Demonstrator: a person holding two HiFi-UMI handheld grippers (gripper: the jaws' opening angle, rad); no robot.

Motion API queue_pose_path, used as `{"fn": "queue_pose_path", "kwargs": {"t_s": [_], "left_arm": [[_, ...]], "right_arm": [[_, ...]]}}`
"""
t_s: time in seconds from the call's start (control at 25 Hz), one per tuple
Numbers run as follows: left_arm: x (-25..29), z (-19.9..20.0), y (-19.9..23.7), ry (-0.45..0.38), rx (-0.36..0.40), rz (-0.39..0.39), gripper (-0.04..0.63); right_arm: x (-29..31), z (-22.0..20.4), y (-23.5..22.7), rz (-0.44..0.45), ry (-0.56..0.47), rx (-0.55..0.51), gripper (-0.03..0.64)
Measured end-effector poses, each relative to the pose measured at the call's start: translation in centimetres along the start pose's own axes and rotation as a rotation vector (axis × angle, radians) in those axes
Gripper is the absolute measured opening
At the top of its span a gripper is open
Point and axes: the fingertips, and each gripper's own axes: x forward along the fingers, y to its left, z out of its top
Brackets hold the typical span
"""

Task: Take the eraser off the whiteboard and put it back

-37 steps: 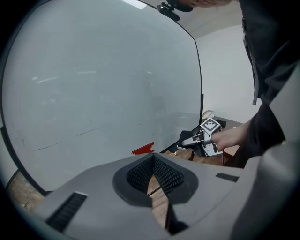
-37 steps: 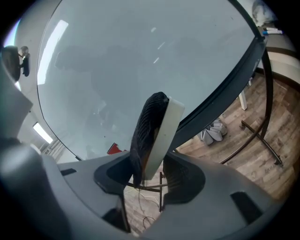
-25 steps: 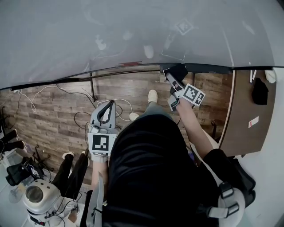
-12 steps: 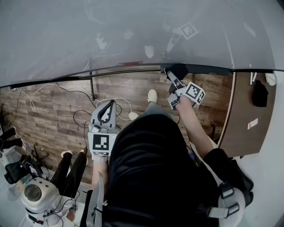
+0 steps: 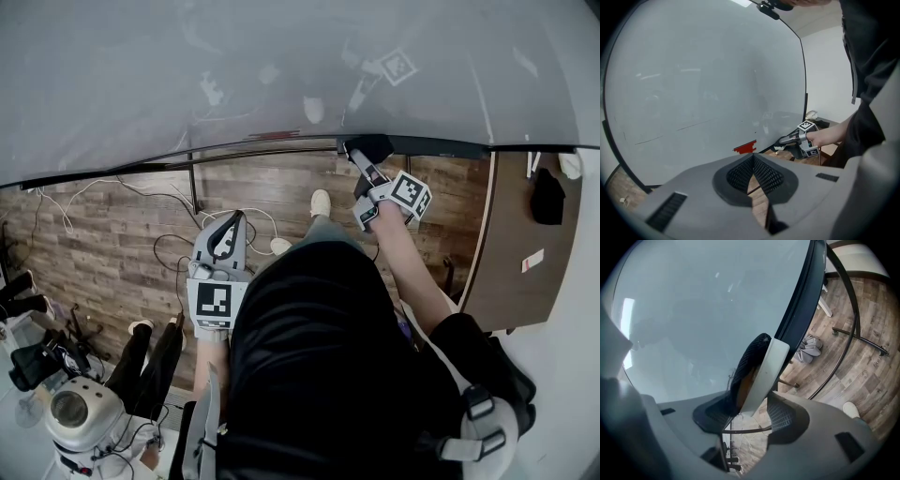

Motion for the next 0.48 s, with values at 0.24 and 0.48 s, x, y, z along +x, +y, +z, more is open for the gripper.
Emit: {"fn": "queue_pose_path", "kwargs": {"t_s": [0.24,0.48], "left_arm": [[0.08,0.00,-0.03,0.001,-0.002,0.000,0.006],[0.05,-0.06,-0.13,0.002,-0.004,0.000,0.006]], "right_arm": [[0.13,-0.07,0.19,0.005,0.017,0.012,0.230],[0.51,-0.45,0.47,0.008,0.048,0.012,0.244]]}}
